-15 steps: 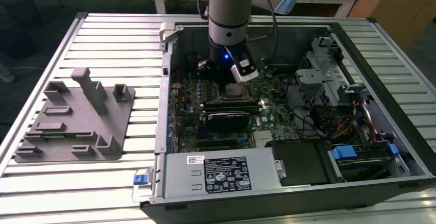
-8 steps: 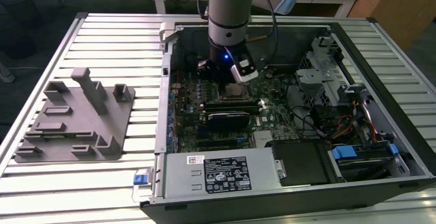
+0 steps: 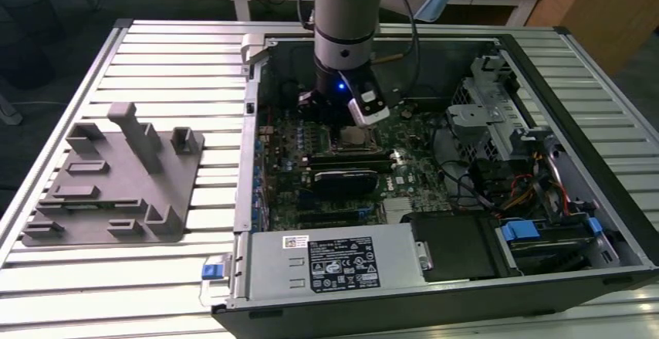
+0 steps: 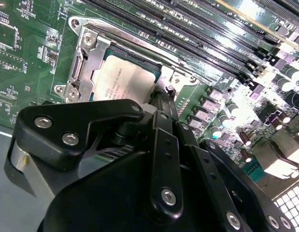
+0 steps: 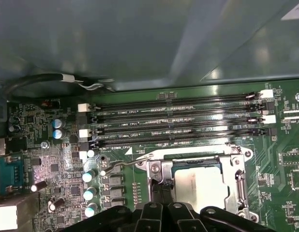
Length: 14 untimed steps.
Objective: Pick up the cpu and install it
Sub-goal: 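Close the cpu cover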
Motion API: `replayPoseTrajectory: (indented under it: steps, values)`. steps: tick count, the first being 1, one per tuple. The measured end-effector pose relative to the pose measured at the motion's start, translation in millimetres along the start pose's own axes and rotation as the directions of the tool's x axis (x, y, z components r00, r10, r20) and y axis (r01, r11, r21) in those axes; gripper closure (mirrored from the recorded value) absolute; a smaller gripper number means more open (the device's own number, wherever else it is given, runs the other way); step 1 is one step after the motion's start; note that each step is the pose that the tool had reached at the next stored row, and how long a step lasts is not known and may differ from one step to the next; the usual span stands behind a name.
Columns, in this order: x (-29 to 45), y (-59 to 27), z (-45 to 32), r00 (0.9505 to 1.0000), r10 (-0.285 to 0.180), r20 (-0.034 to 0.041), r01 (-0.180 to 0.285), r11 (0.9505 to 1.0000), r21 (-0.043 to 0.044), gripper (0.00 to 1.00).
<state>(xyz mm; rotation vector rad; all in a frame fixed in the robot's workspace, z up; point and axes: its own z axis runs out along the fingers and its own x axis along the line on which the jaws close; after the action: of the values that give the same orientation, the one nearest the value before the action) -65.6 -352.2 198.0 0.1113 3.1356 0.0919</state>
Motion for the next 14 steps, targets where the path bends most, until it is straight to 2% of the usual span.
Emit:
replayPoseTrajectory:
  steps: [14]
  values:
    - [0.8,-0.3,-1.7,1.0,0.0,0.0003,0.0,1.0,0.0001,0.89]
